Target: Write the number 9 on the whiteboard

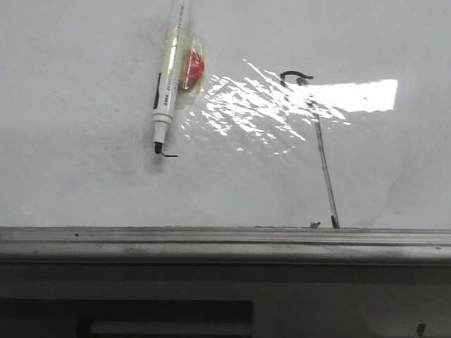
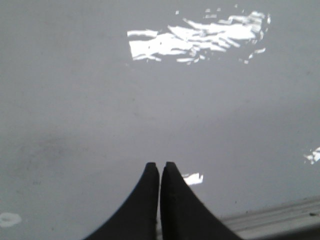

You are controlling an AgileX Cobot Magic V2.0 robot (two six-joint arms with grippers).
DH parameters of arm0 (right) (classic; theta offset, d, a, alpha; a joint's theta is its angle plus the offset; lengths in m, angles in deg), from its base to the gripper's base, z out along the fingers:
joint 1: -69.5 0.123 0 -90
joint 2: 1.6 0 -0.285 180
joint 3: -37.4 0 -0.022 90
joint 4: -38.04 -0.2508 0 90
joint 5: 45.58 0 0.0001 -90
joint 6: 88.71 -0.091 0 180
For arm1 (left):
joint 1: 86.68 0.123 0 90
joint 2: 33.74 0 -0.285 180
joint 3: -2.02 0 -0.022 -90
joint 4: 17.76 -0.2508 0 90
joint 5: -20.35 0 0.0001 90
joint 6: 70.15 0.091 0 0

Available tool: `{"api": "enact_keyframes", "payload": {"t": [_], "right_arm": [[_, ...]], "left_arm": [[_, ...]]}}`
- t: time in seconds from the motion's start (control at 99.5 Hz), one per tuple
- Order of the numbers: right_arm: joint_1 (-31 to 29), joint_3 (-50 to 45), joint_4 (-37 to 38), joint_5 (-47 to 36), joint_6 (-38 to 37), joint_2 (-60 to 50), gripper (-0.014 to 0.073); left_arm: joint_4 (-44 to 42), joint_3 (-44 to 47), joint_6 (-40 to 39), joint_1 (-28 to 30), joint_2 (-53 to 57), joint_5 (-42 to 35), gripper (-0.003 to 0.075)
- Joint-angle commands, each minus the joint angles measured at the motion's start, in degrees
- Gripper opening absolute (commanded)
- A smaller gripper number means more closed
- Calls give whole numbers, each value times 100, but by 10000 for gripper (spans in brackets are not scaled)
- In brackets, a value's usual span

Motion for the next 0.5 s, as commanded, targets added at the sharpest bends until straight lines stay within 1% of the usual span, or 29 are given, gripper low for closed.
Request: {"api": "enact_keyframes", "payload": {"t": [0.0,0.04,0.08,0.231,0.311,0.492], "right_arm": [[-32,127,188,-340,-3,88,-61],[-32,127,188,-340,-3,88,-61],[-32,127,188,-340,-3,88,-61],[-32,127,188,-329,-3,88,-61],[-32,127,188,-329,-3,88,-61],[-32,127,200,-329,-3,88,-61]], "left_arm": [[-13,53,-187,40,-47,-480,-20],[1,153,-289,40,-47,-498,-20],[-23,153,-353,40,-38,-222,-20],[-59,143,-353,40,73,138,-20],[-59,143,-353,40,233,585,-20],[-45,143,-353,40,704,620,-20]]}}
